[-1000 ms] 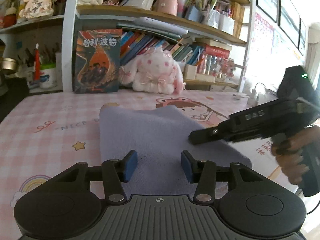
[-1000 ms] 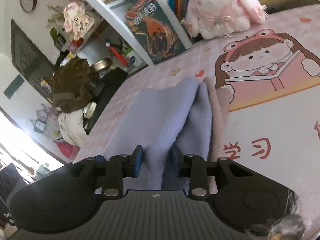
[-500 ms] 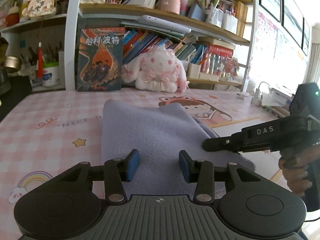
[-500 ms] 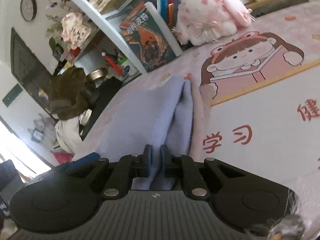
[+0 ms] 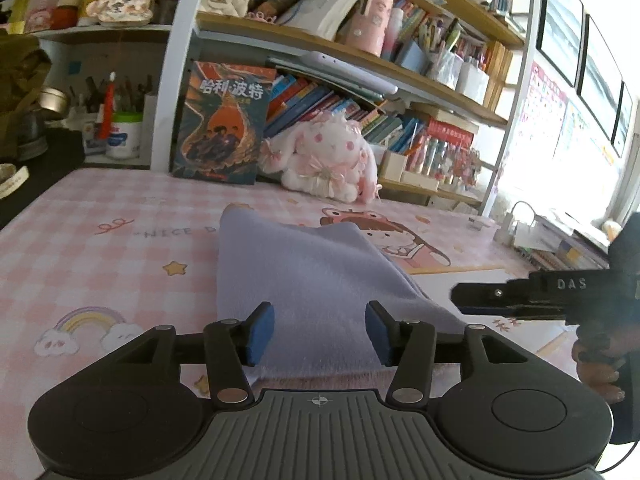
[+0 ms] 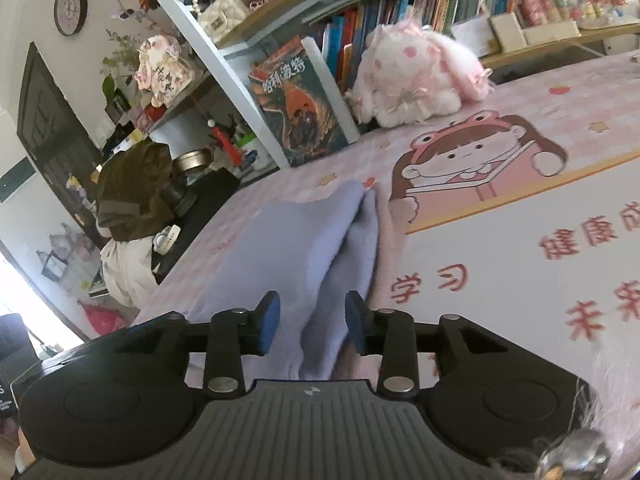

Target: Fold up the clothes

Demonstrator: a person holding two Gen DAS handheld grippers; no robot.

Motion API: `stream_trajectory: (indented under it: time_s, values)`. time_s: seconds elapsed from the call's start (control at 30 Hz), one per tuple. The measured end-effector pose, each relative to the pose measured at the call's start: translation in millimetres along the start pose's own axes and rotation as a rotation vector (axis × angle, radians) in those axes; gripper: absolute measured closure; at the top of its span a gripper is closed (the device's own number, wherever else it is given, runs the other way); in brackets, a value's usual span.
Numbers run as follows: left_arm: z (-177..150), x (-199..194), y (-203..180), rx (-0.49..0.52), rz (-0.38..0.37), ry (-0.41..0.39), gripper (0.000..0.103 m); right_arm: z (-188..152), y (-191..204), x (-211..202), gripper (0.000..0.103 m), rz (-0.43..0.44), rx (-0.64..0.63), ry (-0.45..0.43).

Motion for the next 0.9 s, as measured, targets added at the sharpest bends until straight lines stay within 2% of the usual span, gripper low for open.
stream_trajectory:
  time_s: [0.07, 0.1, 0.13, 0.17, 0.3, 0.47, 0.53, 0.6, 0.73, 0.9]
  values:
    - [-3.3, -6.8, 1.9, -0.007, 0.006, -0.006, 0.052, -6.2, 2.8, -7.3, 0.062, -0.029, -0.022, -0.003]
    - [-3.8, -9.0, 2.8, -0.009, 0.011, -0.008, 0.047, -8.8, 4.0, -9.5, 0.060, -0.039, -0.030, -0.002]
    - [-4.0, -11.0, 4.9, -0.014, 0.016, -0.010, 0.037, -11.8, 5.3, -11.5, 0.057, -0.047, -0.038, 0.001]
    - [-4.3, -12.9, 7.0, -0.018, 0.022, -0.012, 0.035, -14.6, 6.9, -13.1, 0.056, -0.051, -0.044, 0.004]
    - [-4.7, -19.6, 17.7, -0.038, 0.034, -0.015, 0.031, -21.6, 11.9, -15.6, 0.042, -0.039, -0.051, 0.022]
    - [5.2, -18.0, 35.5, -0.042, 0.053, -0.016, 0.018, -20.5, 9.1, -15.3, 0.028, -0.045, -0.018, 0.038]
    - [13.4, -12.1, 47.1, -0.074, 0.042, -0.002, 0.012, -15.7, 3.3, -14.2, 0.023, -0.056, 0.015, 0.040]
    - [19.8, -2.5, 58.6, -0.129, 0.021, 0.024, 0.012, -9.2, -5.1, -9.3, 0.017, -0.057, 0.058, 0.060]
    - [29.5, 22.7, 75.9, -0.218, -0.048, 0.067, 0.012, 2.8, -20.8, 4.7, 0.017, -0.052, 0.127, 0.104]
    - [33.7, 53.1, 89.8, -0.286, -0.092, 0.115, 0.012, 10.5, -24.7, 26.0, 0.017, -0.027, 0.159, 0.154]
Point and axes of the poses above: each gripper's, at about its wrist camera, not at the fingertips, and x roughly the way its jaws point, y to its left, z to its top, the point moved 1 cm from there along x, roughly the way its jaws point, and after that the axes turned 7 degrees about y, right-handed, at the moved point
